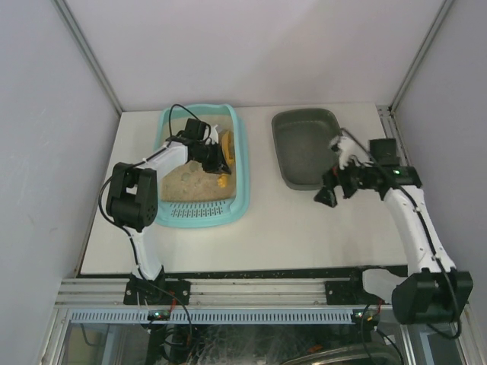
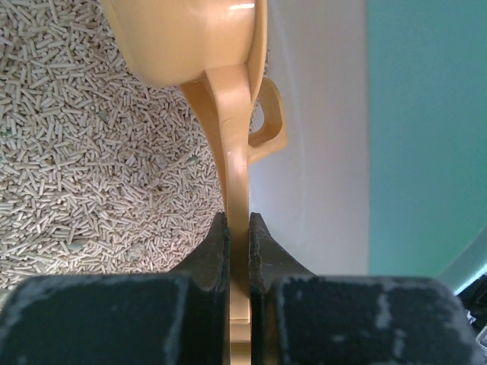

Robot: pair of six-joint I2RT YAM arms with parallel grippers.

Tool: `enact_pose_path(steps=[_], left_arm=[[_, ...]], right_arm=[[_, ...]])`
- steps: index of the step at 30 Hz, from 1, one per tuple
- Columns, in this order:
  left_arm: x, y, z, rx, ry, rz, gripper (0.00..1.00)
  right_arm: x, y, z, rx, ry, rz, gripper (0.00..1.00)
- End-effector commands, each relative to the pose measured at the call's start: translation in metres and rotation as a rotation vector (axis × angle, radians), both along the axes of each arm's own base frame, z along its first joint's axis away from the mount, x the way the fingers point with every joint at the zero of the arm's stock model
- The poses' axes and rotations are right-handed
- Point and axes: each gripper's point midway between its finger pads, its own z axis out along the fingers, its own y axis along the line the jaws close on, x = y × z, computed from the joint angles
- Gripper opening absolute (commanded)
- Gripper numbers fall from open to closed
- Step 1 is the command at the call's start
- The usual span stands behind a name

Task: Clean the litter box

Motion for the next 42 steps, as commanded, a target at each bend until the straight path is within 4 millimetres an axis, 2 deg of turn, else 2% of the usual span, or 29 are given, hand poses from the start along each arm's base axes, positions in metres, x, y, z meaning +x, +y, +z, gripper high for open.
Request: enact_pose_path(steps=[1,4,7,9,10,14,17,22,29,32,35,42], left_arm=[[0.001,-0.021,0.019,-0.107,-0.082,-0.086,0.0],[0.001,-0.02,0.017,-0.1,-0.091,-0.086,0.0],[0.0,-0.021,0.017,-0.117,-0.108,-0.091,0.0],[-0.002,-0.026,0.022,-0.153,-0.126,-0.109,0.0],[-0.002,-0.028,0.028,-0.177,-0.147,-0.121,0.0],[-0.006,-0.035,0.037,-0.23,-0.178,-0.171,0.0],[-0.007,-0.037,0.041,-0.242,-0.193,-0.196,0.0],[-0.013,-0.038,0.048,-0.256,-0.207,-0.216,0.0],[-0.026,-0.034,0.077,-0.262,-0.268,-0.234,0.0],[-0.03,-0.03,0.083,-0.256,-0.284,-0.229,0.0],[-0.037,-0.026,0.08,-0.244,-0.281,-0.219,0.0],[-0.044,-0.014,0.081,-0.216,-0.288,-0.168,0.0]], right_arm=[[0.076,0.026,0.02,-0.259,-0.335,0.096,1.0],[0.12,0.049,0.011,-0.361,-0.528,0.273,1.0],[0.156,0.075,0.007,-0.328,-0.659,0.408,1.0],[0.183,0.088,-0.001,-0.336,-0.655,0.468,1.0],[0.195,0.096,-0.016,-0.325,-0.62,0.504,1.0],[0.226,0.122,-0.028,-0.283,-0.624,0.609,1.0],[0.241,0.146,-0.04,-0.305,-0.657,0.676,1.0],[0.246,0.178,-0.071,-0.301,-0.654,0.777,1.0],[0.231,0.21,-0.079,-0.217,-0.631,0.861,1.0],[0.229,0.22,-0.074,-0.184,-0.644,0.875,1.0],[0.229,0.226,-0.068,-0.163,-0.644,0.874,1.0],[0.223,0.23,-0.062,-0.14,-0.644,0.884,0.99]])
